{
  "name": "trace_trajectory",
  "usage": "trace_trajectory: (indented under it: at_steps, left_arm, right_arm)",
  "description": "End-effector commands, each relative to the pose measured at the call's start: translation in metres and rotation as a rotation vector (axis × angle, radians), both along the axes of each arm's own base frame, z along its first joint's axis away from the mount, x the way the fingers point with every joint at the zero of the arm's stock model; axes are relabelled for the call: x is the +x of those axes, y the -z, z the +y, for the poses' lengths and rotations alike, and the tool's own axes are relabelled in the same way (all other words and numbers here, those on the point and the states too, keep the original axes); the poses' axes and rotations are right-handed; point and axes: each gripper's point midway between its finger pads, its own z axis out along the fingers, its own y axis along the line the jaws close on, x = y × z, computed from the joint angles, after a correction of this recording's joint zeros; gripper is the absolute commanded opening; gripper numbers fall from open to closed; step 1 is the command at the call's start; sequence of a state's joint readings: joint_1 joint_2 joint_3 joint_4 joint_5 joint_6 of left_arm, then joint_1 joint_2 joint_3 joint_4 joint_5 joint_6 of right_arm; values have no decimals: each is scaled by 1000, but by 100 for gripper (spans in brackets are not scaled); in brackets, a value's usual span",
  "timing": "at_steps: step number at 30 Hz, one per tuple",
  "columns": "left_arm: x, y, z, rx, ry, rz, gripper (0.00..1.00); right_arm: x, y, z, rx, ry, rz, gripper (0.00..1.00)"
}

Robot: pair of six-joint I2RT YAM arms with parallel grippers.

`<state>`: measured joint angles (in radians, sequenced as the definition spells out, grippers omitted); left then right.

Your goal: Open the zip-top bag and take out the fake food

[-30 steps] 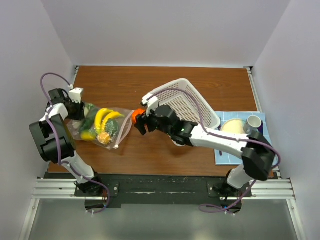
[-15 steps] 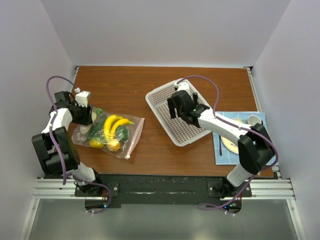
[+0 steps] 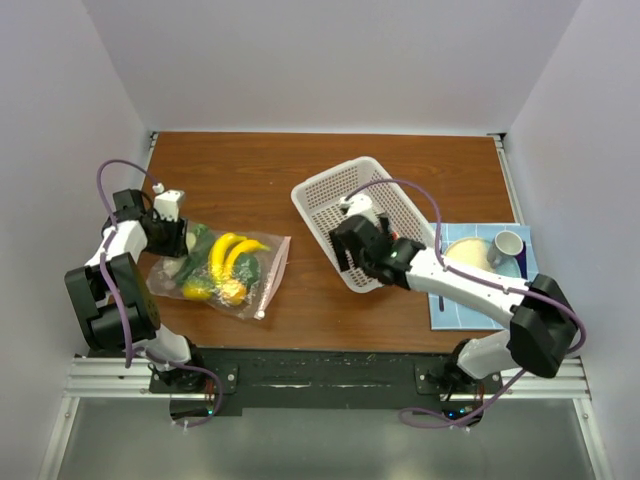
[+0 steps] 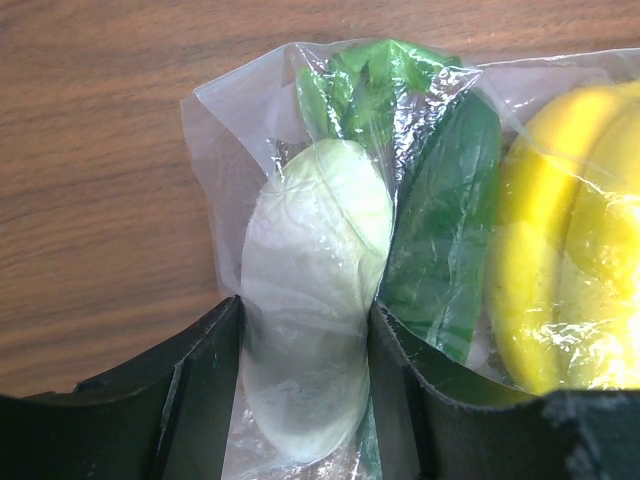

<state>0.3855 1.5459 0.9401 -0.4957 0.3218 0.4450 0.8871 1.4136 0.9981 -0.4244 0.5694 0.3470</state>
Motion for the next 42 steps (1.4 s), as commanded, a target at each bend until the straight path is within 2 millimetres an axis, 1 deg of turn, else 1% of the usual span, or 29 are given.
trace_trajectory:
  at_steps: [1, 2, 4, 6, 7, 11, 12, 13, 14, 15, 16, 17, 18, 20, 22, 23, 24, 25, 26, 27, 28, 29, 31, 32, 33, 36, 39, 40, 42]
  left_arm:
    - [2, 0, 3, 11, -12, -20, 0]
    - [2, -1, 3, 12, -11, -22, 0]
    - [1, -1, 3, 16, -8, -28, 0]
    - [2, -2, 4, 22, -9, -36, 0]
    - [1, -1, 3, 22, -5, -34, 0]
    - [2, -1, 5, 20, -7, -33, 0]
    - [2, -1, 4, 20, -7, -35, 0]
    - [3, -2, 4, 19, -6, -36, 0]
    - [2, 0, 4, 16, -5, -33, 0]
    - [2, 0, 4, 17, -3, -31, 0]
    - [2, 0, 5, 21, -3, -31, 0]
    - [2, 0, 5, 25, 0, -32, 0]
    - [1, 0, 7, 35, -1, -32, 0]
    - [0, 3, 10, 50, 3, -29, 0]
    - [0, 4, 15, 70, 1, -28, 0]
    - [0, 7, 17, 77, 2, -24, 0]
    - [2, 8, 21, 98, -5, -24, 0]
    - [4, 9, 24, 113, -1, -25, 0]
    - [4, 14, 27, 123, -4, -15, 0]
    - [8, 14, 34, 152, -11, -20, 0]
    - [9, 18, 36, 157, -13, -13, 0]
    - [13, 17, 39, 170, -15, -22, 0]
    - [15, 22, 44, 185, -25, -10, 0]
    - [19, 21, 47, 191, -29, -15, 0]
    - [19, 21, 48, 197, -30, -13, 0]
    - [21, 24, 48, 204, -19, -12, 0]
    - [19, 25, 46, 214, 0, -8, 0]
    - [19, 24, 45, 216, 2, -11, 0]
    - [18, 27, 40, 209, 18, -4, 0]
  right_arm:
    - [-15, -3, 35, 57, -74, 33, 80]
    - [-16, 2, 37, 53, -73, 51, 74]
    - [-22, 11, 45, 84, -88, 90, 70]
    - [-24, 13, 54, 130, -96, 103, 69]
    - [-27, 14, 62, 162, -114, 119, 69]
    - [-25, 10, 96, 255, -163, 133, 68]
    - [-24, 0, 109, 280, -188, 122, 68]
    - [-19, 1, 113, 255, -183, 104, 68]
    - [-17, -1, 110, 213, -166, 90, 68]
    - [-11, -22, 119, 207, -158, 38, 70]
    - [-8, -27, 117, 156, -140, 1, 71]
    - [2, -46, 110, 122, -89, -84, 72]
    - [-4, -54, 116, 113, -106, -119, 72]
    - [-4, -76, 121, 127, -117, -203, 70]
    - [-17, -80, 135, 150, -184, -222, 69]
    - [-19, -93, 148, 223, -213, -253, 68]
    - [-32, -85, 162, 257, -294, -223, 66]
    - [-38, -85, 171, 287, -340, -218, 65]
    - [-44, -91, 187, 350, -397, -224, 64]
    - [-50, -79, 199, 362, -434, -185, 63]
    - [-51, -73, 206, 367, -451, -166, 61]
    - [-53, -55, 217, 347, -475, -129, 60]
    - [-52, -37, 226, 327, -493, -92, 57]
    - [-50, -30, 230, 308, -493, -74, 55]
    - [-46, -10, 231, 277, -478, -47, 53]
    - [-36, 13, 229, 258, -454, -20, 52]
    - [-27, 22, 228, 264, -448, -14, 52]
    - [-25, 27, 229, 260, -447, -6, 54]
    - [-19, 29, 233, 261, -451, -3, 58]
